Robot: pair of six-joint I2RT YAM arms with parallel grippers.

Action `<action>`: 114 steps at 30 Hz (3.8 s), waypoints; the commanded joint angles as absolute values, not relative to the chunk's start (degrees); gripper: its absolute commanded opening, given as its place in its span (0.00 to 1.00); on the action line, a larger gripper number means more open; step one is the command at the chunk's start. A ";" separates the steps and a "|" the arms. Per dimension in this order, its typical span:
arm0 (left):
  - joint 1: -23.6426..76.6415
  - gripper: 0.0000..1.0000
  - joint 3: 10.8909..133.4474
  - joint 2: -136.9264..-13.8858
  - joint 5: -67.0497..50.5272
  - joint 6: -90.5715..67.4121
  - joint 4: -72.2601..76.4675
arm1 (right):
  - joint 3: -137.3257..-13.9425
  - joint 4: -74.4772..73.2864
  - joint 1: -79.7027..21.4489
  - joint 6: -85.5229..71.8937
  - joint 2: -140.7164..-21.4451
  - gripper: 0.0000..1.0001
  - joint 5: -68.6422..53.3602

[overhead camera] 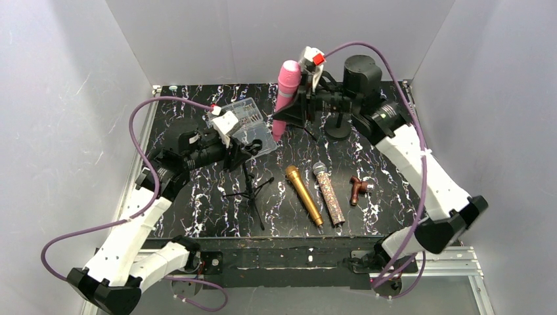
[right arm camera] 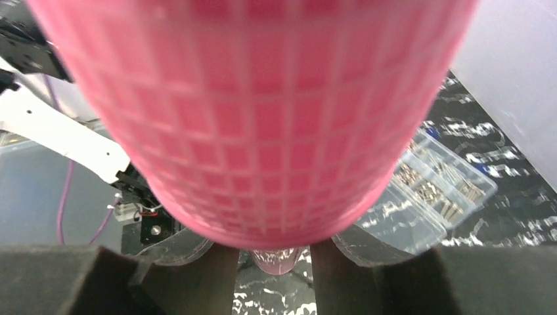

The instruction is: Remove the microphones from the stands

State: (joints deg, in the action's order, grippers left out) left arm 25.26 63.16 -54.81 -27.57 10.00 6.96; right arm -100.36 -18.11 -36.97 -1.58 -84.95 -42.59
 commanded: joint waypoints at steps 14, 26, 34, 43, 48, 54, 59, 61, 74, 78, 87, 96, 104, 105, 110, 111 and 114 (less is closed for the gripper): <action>24.87 0.00 69.84 -50.42 -13.83 22.29 -10.58 | -76.58 -33.37 -39.42 -0.22 -81.73 0.01 -31.05; 24.53 0.00 73.04 -51.81 -10.15 25.26 -14.59 | -73.44 -33.28 -44.08 -4.62 -91.28 0.01 -28.58; 24.18 0.00 72.26 -50.66 -8.43 26.47 -15.79 | -76.39 -32.95 -44.99 -7.94 -99.40 0.01 -30.68; 24.13 0.00 75.48 -52.68 -6.25 26.17 -20.80 | -76.56 -33.30 -46.67 -12.19 -103.81 0.01 -25.23; 24.08 0.00 76.26 -52.40 -6.52 26.82 -20.73 | -74.82 -32.52 -47.65 -14.53 -104.87 0.01 -24.96; 24.08 0.00 76.56 -52.39 -6.36 26.06 -20.59 | -73.94 -32.70 -48.40 -15.25 -105.90 0.01 -23.51; 24.08 0.00 75.74 -52.14 -6.76 25.59 -19.54 | -73.83 -34.27 -49.03 -14.68 -106.71 0.01 -21.29; 24.10 0.00 75.67 -52.23 -6.83 25.58 -19.28 | -73.36 -34.68 -49.04 -14.32 -106.69 0.01 -20.39; 24.08 0.00 75.61 -51.54 -7.60 24.69 -18.90 | -75.53 -37.00 -49.11 -12.30 -109.98 0.01 -15.74; 24.08 0.00 74.62 -50.79 -7.72 24.05 -18.80 | -76.85 -37.71 -49.13 -10.71 -111.68 0.03 -14.31; 24.13 0.00 74.14 -50.30 -7.83 23.56 -18.89 | -76.38 -37.46 -49.13 -9.50 -112.50 0.05 -12.91; 24.11 0.00 73.80 -50.19 -7.56 23.22 -18.68 | -77.53 -38.47 -49.20 -9.10 -113.29 0.14 -10.93; 24.08 0.00 72.68 -49.58 -7.58 23.38 -17.85 | -77.74 -38.78 -50.63 -8.37 -112.71 0.25 -8.93; 24.08 0.00 72.74 -49.61 -7.56 23.38 -17.84 | -77.76 -38.77 -50.79 -8.30 -112.70 0.25 -8.86; 24.08 0.00 72.95 -49.54 -7.88 23.23 -17.93 | -77.81 -38.84 -51.45 -8.28 -112.91 0.29 -8.59; 24.10 0.00 72.97 -49.37 -8.06 23.21 -17.93 | -77.91 -38.90 -51.50 -8.32 -113.00 0.31 -8.65; 24.09 0.00 72.86 -49.23 -8.26 23.03 -18.13 | -78.05 -38.94 -51.67 -8.71 -113.21 0.36 -8.96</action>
